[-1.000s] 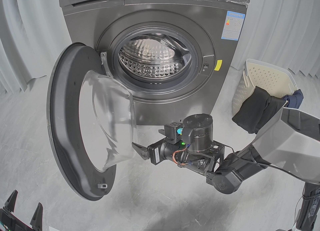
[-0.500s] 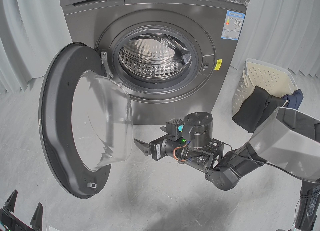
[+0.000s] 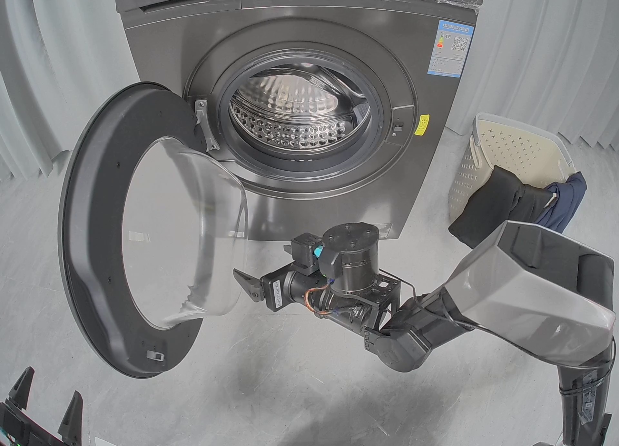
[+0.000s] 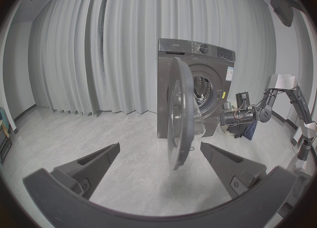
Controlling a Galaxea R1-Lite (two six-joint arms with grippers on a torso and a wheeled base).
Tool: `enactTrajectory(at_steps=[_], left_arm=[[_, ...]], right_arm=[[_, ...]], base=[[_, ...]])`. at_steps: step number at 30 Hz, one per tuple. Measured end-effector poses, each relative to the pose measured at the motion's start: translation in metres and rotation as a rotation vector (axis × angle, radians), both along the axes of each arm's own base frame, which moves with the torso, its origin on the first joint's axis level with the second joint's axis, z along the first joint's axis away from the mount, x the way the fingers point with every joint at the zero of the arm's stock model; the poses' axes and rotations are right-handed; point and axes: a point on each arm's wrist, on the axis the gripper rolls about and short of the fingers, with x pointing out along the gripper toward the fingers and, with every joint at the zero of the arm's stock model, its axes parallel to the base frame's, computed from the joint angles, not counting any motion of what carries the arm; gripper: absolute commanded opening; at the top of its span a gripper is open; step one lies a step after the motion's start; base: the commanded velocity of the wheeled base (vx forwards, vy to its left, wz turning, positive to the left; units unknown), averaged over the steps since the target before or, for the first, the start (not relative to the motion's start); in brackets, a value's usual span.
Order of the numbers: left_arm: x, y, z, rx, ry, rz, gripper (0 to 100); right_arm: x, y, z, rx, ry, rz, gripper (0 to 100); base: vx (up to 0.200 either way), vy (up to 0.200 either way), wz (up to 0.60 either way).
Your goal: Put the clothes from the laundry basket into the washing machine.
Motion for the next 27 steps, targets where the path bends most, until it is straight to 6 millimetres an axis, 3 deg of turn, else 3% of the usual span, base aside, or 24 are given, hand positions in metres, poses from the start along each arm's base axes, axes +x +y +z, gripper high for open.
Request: enactTrajectory(at_steps=[9,23,27], left_arm=[[0.0,0.0,0.0,0.0,0.0,0.0,100],[0.0,0.0,0.0,-0.001,0.0,0.001,100],[0.0,0.0,0.0,0.0,0.0,0.001,100]], right_arm=[[0.009,0.003,0.004,0.019,-0.018,-0.01,100],[0.011,0.045,-0.007,0.038,-0.031,0.032,100],[0.017,0.045,-0.01,0.04,-0.033,0.019,100]], base=[[0.0,0.0,0.0],[0.0,0.0,0.0],[0.0,0.0,0.0]])
